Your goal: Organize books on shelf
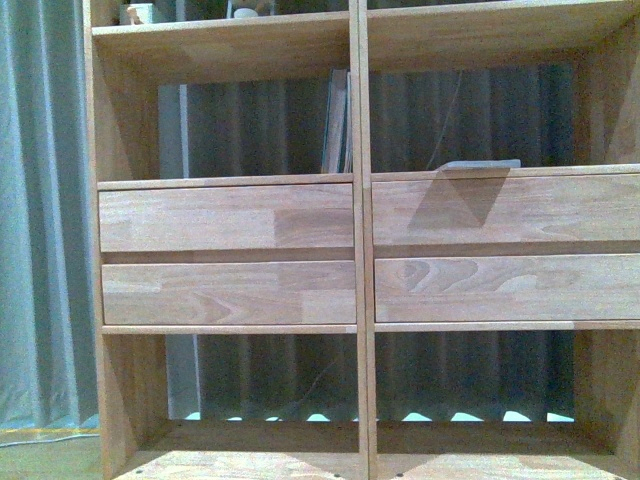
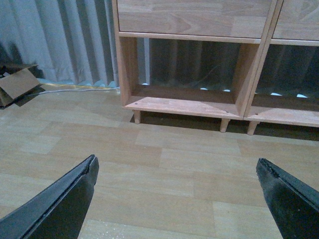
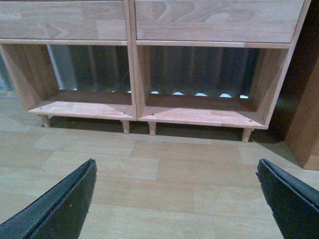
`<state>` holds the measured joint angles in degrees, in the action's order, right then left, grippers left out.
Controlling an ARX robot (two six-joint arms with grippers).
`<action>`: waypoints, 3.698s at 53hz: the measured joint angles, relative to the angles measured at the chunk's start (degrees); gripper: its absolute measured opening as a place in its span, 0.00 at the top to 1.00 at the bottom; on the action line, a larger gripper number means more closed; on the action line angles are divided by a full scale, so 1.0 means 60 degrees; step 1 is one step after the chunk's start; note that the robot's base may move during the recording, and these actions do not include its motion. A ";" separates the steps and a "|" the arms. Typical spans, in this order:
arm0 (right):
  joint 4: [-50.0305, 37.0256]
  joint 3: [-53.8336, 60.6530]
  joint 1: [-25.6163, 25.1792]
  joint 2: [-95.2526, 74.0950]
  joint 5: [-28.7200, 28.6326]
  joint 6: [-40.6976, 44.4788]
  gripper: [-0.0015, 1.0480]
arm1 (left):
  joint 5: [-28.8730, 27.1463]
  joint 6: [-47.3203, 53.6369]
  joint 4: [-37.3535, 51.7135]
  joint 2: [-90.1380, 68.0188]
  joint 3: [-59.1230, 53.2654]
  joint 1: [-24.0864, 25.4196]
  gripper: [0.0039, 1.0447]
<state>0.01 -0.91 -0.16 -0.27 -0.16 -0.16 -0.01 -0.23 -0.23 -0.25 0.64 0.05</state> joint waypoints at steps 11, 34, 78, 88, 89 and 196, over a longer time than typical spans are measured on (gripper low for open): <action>0.0000 0.0000 0.0000 0.0000 0.0000 0.0000 0.07 | 0.0000 0.0000 0.0000 0.0000 0.0000 0.0000 0.06; 0.0000 0.0000 0.0000 0.0000 0.0000 0.0000 0.07 | 0.0004 0.0000 0.0000 0.0000 0.0000 0.0000 0.06; 0.0004 0.0000 0.0000 0.0000 0.0000 0.0000 0.07 | 0.0000 0.0000 0.0000 0.0000 0.0000 -0.0004 0.06; 0.0004 0.0000 0.0000 0.0000 -0.0004 0.0004 0.07 | 0.0000 -0.0004 0.0000 0.0000 0.0000 -0.0004 0.06; 0.0004 0.0000 0.0004 0.0000 0.0000 0.0000 0.07 | 0.0000 0.0000 0.0000 0.0000 0.0000 -0.0004 0.06; -0.4586 -1.1329 -0.1319 -1.6619 -0.0200 -1.0983 0.64 | 0.0000 0.0000 0.0000 0.0000 0.0000 -0.0004 0.06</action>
<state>-27.51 -68.88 -8.08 -99.98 -1.37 -66.06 -0.01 -0.23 -0.23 -0.25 0.64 0.03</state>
